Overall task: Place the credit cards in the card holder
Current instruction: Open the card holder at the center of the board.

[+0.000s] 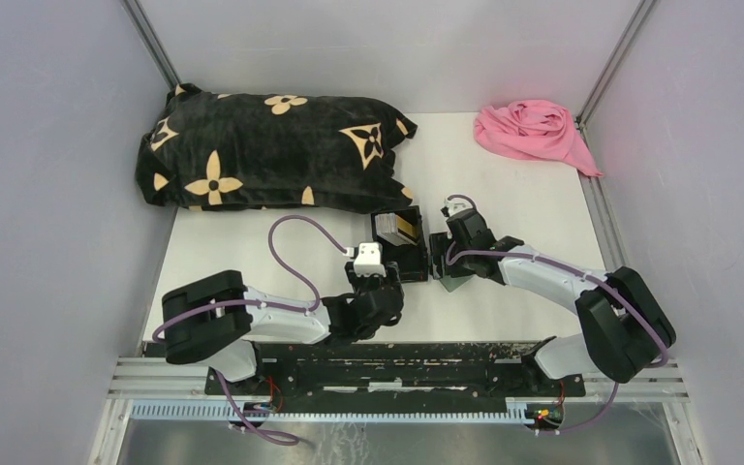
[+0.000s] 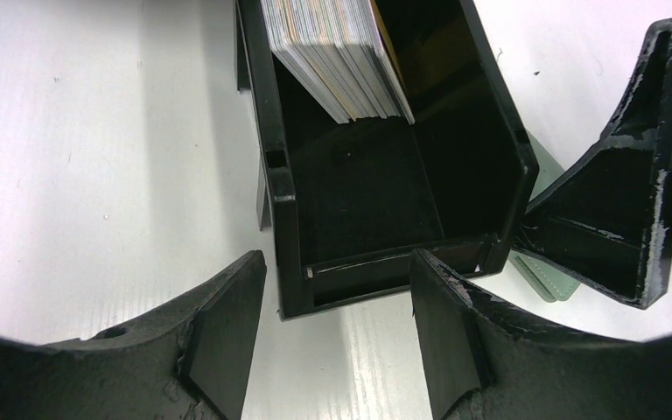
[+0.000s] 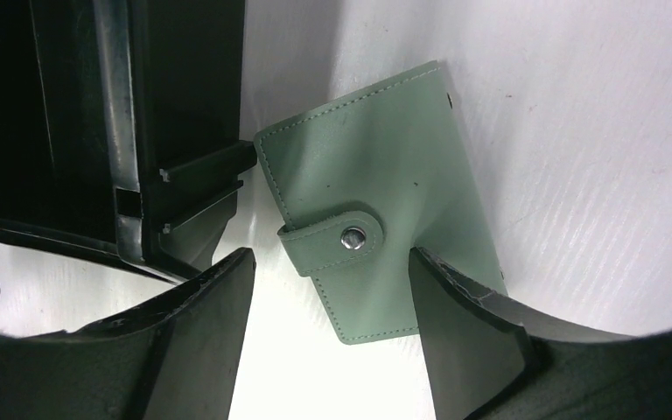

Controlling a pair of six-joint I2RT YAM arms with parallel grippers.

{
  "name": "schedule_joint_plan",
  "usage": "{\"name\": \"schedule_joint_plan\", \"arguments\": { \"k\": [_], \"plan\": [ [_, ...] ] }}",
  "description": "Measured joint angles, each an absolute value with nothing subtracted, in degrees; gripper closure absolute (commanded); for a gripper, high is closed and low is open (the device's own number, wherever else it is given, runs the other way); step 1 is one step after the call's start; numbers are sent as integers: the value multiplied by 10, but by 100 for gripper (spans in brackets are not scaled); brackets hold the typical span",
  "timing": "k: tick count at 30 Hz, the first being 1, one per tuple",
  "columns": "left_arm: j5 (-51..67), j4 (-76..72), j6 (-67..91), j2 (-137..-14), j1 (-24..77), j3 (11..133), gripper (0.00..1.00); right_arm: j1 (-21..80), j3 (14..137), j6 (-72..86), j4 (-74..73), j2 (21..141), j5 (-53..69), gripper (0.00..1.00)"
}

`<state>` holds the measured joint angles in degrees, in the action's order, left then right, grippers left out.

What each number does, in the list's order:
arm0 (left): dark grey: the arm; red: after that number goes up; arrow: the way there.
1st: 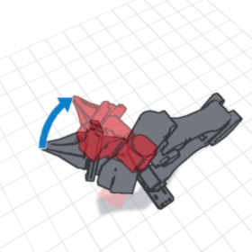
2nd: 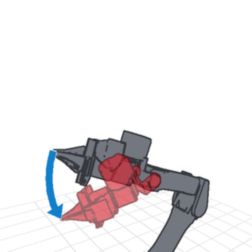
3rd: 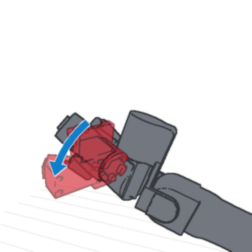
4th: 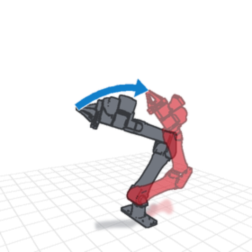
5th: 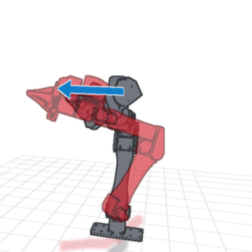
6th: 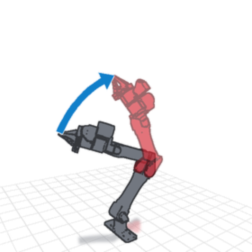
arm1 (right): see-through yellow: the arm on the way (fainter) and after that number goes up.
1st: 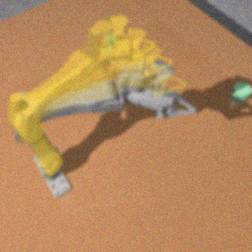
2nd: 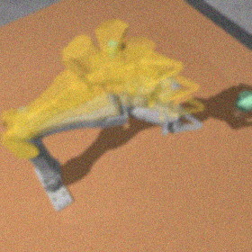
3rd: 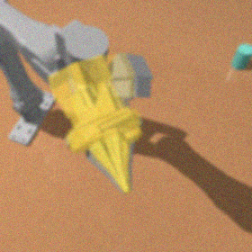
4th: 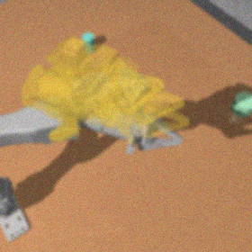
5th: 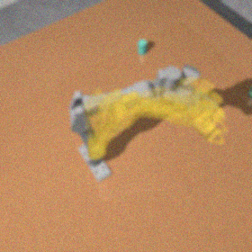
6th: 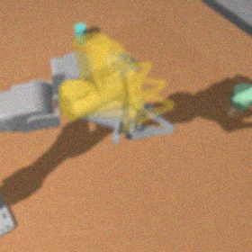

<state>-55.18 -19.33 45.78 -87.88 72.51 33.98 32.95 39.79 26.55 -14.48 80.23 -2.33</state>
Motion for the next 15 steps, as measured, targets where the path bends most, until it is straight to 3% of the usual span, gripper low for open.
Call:
{"name": "schedule_joint_plan", "arguments": {
  "k": [15],
  "plan": [
    [-555, -191, 458, -890, 725, 340, 32, 329, 433, 223, -146, 845, 3, 32]
  ]
}}
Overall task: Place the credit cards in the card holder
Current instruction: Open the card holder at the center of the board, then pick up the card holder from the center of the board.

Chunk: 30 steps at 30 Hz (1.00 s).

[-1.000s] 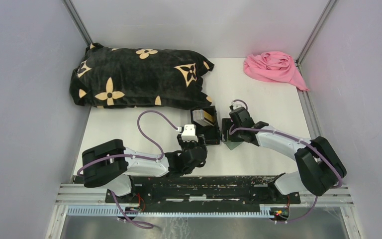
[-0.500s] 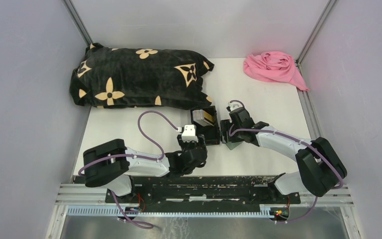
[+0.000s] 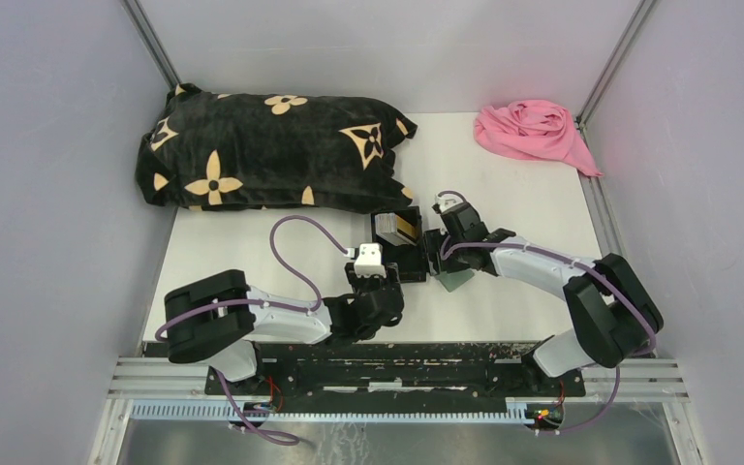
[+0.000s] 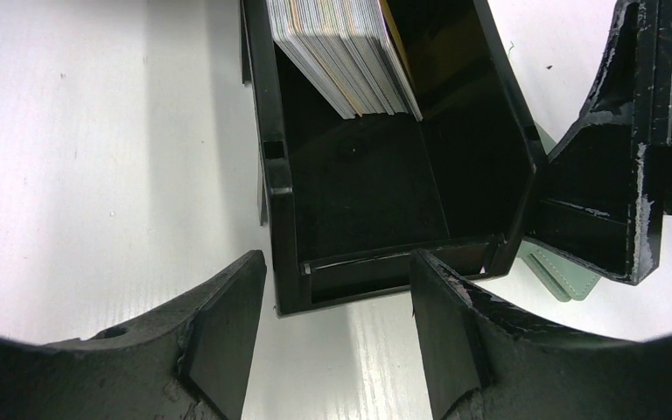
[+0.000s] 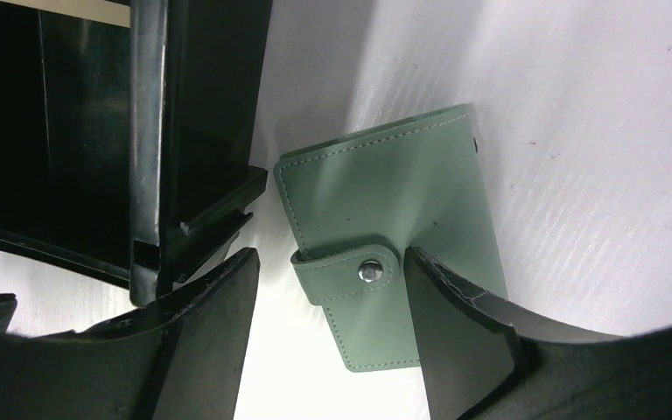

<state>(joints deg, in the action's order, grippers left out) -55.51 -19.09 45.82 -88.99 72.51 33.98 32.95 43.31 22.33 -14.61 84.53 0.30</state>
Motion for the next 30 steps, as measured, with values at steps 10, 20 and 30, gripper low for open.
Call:
{"name": "schedule_joint_plan", "arguments": {
  "k": [10, 20, 30],
  "plan": [
    [-560, -191, 458, -896, 725, 340, 32, 326, 441, 222, -148, 861, -1, 48],
    [-565, -190, 458, -896, 725, 340, 32, 325, 441, 254, -149, 864, 2, 70],
    [-569, -186, 458, -896, 725, 340, 32, 322, 436, 298, -146, 862, 11, 99]
  ]
}}
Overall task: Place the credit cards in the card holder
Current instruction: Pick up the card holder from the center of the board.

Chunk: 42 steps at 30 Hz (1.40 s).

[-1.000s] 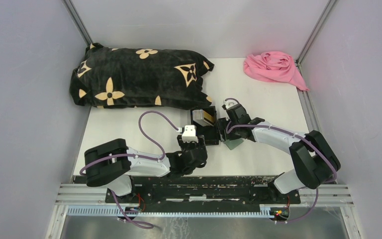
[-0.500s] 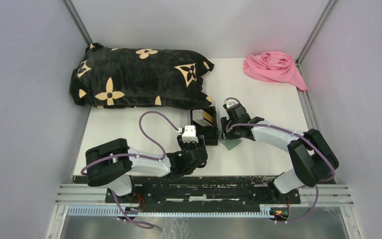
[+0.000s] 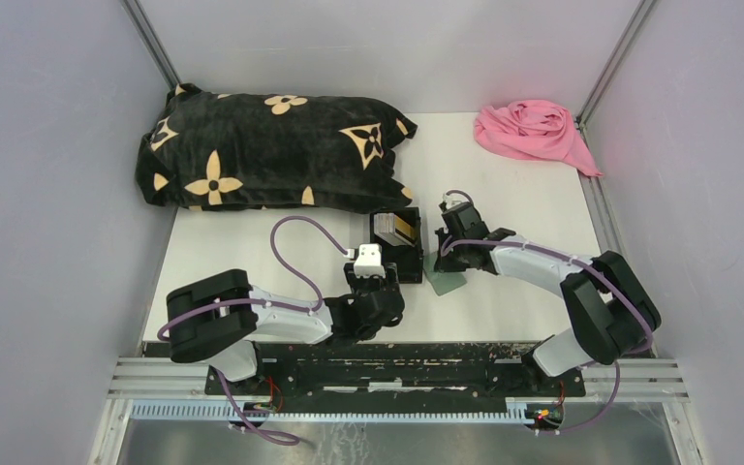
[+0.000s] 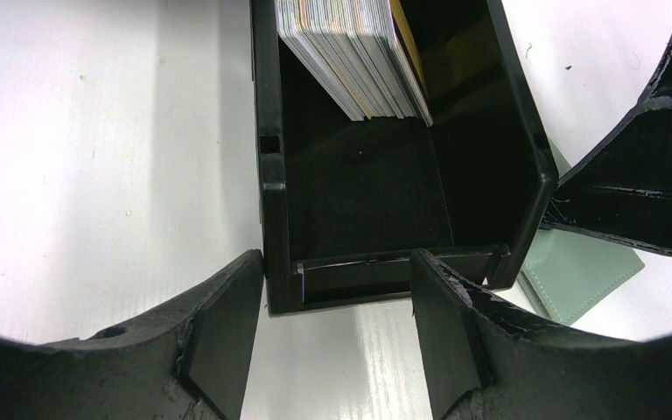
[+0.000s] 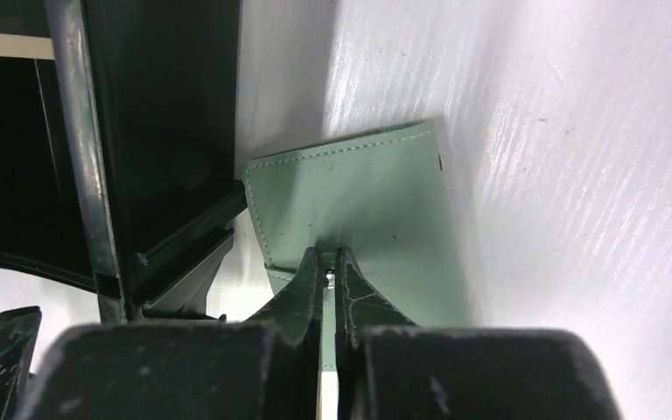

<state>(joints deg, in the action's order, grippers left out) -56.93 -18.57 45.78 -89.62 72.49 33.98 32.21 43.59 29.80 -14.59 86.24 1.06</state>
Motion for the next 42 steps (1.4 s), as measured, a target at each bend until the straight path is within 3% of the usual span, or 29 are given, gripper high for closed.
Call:
{"name": "schedule_joint_plan", "arguments": {
  "k": [21, 42],
  "plan": [
    [-558, -151, 440, -855, 725, 361, 24, 403, 428, 306, -330, 699, -56, 99],
    [-411, -215, 427, -792, 725, 353, 6, 496, 502, 286, -435, 622, -86, 99]
  ]
}}
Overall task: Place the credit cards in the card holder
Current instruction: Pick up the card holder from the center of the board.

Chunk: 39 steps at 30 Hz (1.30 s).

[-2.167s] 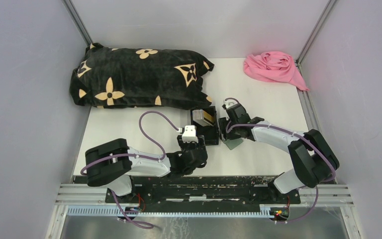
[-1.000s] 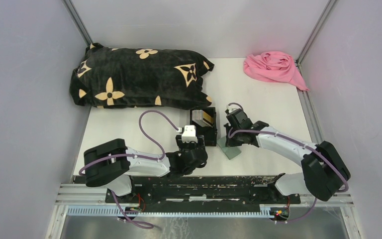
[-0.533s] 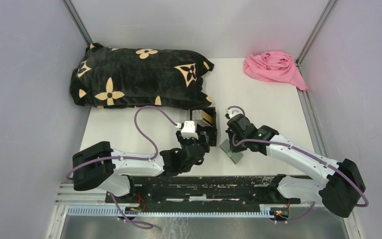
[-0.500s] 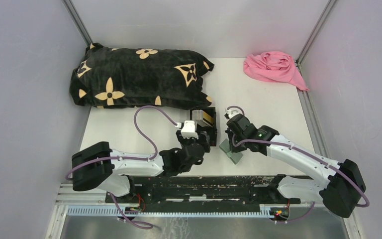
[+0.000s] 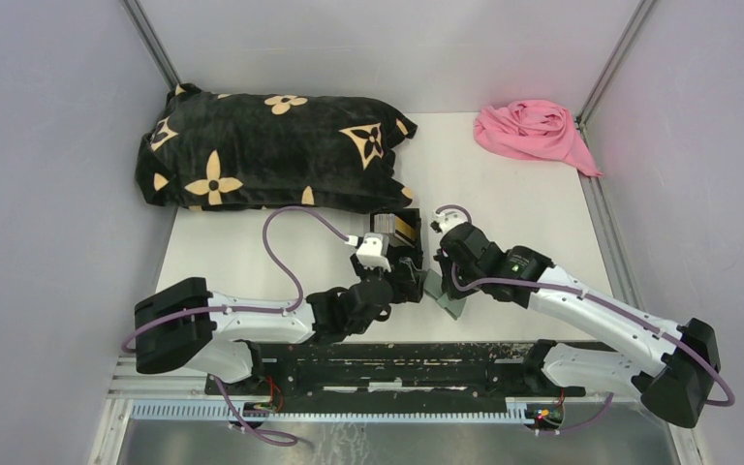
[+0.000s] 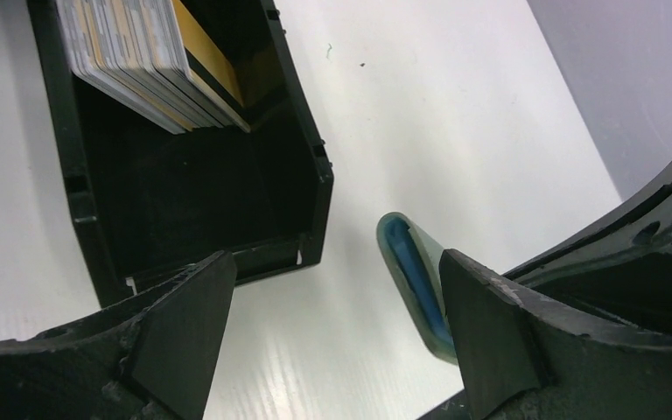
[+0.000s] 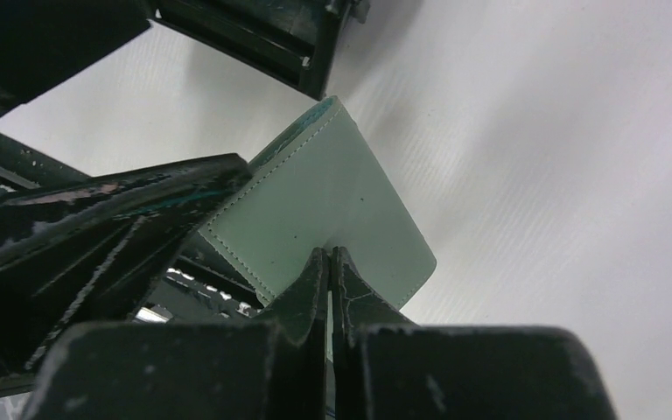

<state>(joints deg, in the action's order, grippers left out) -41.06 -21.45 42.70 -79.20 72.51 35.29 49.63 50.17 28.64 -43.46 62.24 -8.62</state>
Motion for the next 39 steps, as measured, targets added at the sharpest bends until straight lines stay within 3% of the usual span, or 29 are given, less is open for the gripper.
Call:
{"name": "schedule_joint_plan", "arguments": {
  "k": [12, 29, 34, 39],
  "plan": [
    [-382, -229, 516, -790, 717, 339, 7, 536, 516, 293, -434, 622, -85, 99],
    [-308, -293, 673, -780, 705, 293, 21, 573, 533, 298, -418, 634, -102, 99],
    [-293, -319, 702, -777, 704, 282, 36, 580, 535, 298, -411, 641, -110, 99],
    [-281, -349, 724, -776, 704, 261, 75, 583, 538, 299, -407, 643, -118, 99]
  ]
}}
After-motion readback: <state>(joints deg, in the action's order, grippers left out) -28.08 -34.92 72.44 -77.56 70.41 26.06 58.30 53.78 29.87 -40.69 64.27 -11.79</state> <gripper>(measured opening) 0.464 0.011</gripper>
